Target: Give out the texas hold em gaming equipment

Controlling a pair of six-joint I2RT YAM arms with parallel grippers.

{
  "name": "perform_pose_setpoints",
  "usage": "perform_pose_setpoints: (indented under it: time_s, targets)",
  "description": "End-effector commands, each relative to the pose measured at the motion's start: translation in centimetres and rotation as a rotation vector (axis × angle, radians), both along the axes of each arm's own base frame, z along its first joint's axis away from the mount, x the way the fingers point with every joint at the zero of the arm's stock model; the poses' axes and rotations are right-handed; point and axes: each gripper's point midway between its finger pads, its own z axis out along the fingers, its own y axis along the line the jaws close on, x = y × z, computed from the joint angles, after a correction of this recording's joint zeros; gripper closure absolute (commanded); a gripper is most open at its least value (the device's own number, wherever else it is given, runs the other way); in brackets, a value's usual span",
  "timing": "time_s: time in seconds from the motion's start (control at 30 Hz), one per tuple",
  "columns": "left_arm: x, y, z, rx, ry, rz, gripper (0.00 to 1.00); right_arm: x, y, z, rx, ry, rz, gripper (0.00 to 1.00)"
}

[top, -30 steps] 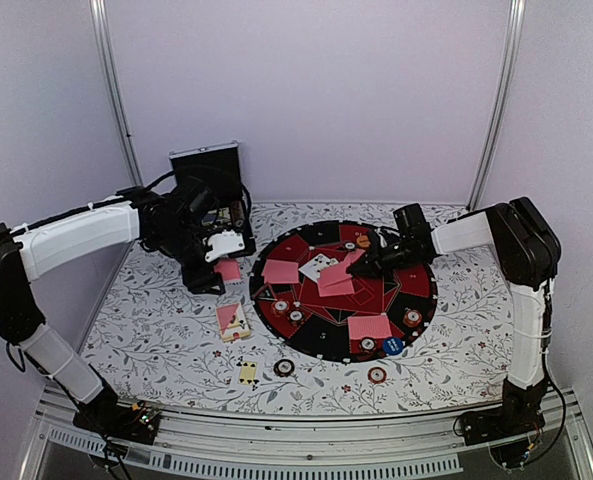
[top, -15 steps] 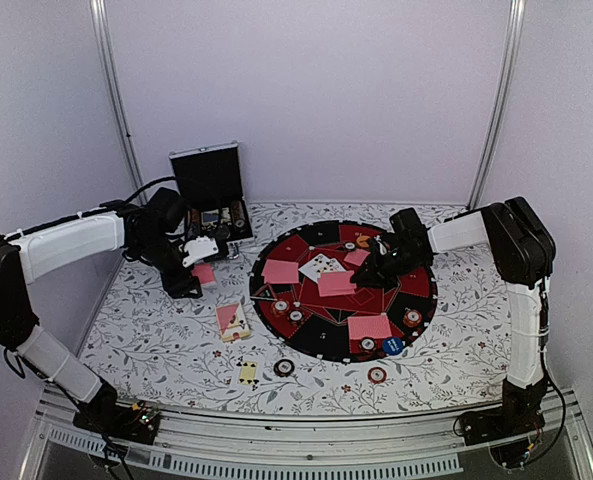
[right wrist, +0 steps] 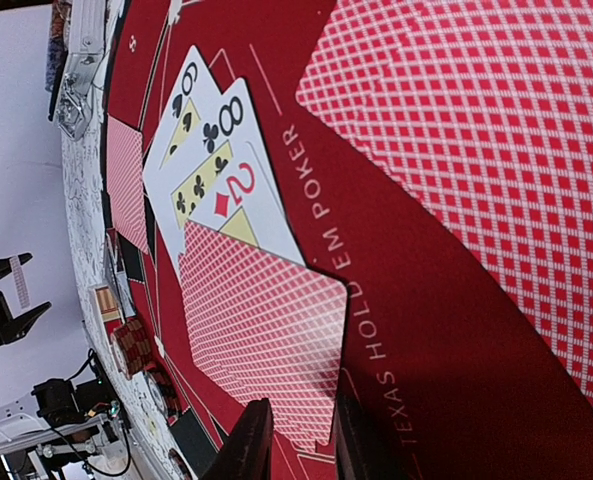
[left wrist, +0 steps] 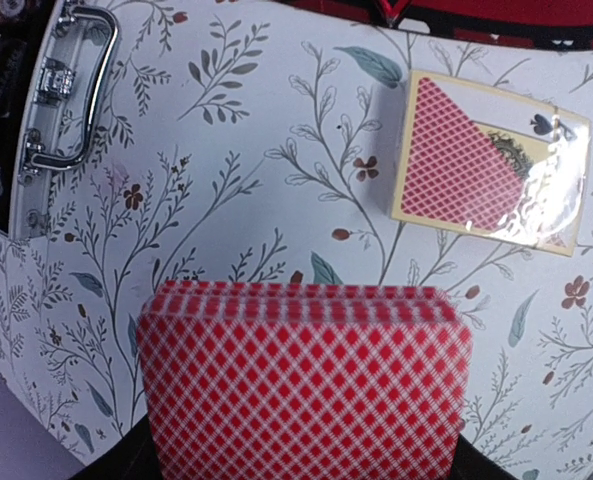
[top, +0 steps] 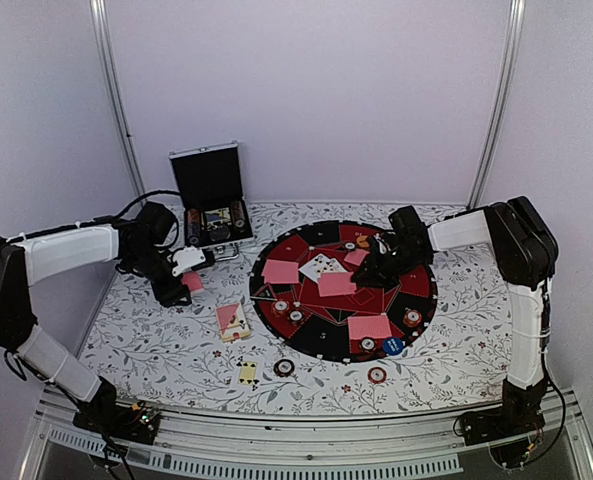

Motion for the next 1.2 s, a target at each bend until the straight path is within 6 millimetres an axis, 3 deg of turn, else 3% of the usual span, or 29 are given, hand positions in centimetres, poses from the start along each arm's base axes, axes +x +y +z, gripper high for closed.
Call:
perform_pose_setpoints:
  time_s: [0.0, 0.17, 0.3, 0.43, 0.47, 0.5, 0.63, 0.8, 0.97, 1.17]
  targets:
    - [1.0, 0.1, 0.8, -0.024, -0.072, 0.003, 1.0, -0.8, -2.0, -1.0, -0.136, 0.019, -0.03, 0.73]
    - [1.3, 0.5, 0.0, -0.02, -0.08, 0.017, 1.0, -0.7, -2.9, 0.5, -0.189, -0.02, -0.047, 0.66]
    - [1.5, 0.9, -1.0, -0.011, -0.081, 0.032, 1.0, -0.8, -3.9, 2.3, -0.229, -0.071, -0.063, 0.5]
    - [1.9, 1.2, -1.9, -0.005, -0.091, 0.045, 1.0, -0.8, -4.4, 5.4, -0.225, -0.144, -0.08, 0.2]
    - [1.9, 1.3, -2.3, -0.003, -0.092, 0.051, 1.0, -0.7, -4.4, 6.4, -0.213, -0.167, -0.084, 0.07]
    - [2.0, 1.3, -2.6, -0.003, -0.09, 0.053, 1.0, -0.9, -4.4, 7.0, -0.203, -0.178, -0.087, 0.02]
    - [2.3, 1.2, -3.9, -0.009, -0.079, 0.059, 1.0, -1.1, -4.3, 11.4, -0.136, -0.269, -0.116, 0.01]
    - [2.4, 1.1, -5.5, -0.003, -0.045, 0.069, 1.0, -1.9, -4.5, 14.9, -0.078, -0.341, -0.146, 0.01]
    - [2.7, 1.0, -6.5, -0.012, -0.032, 0.095, 1.0, -2.7, -5.2, 15.9, -0.064, -0.388, -0.171, 0.01]
    - [2.5, 0.8, -7.3, -0.017, -0.017, 0.102, 0.86, -3.6, -5.8, 15.5, -0.055, -0.394, -0.194, 0.01]
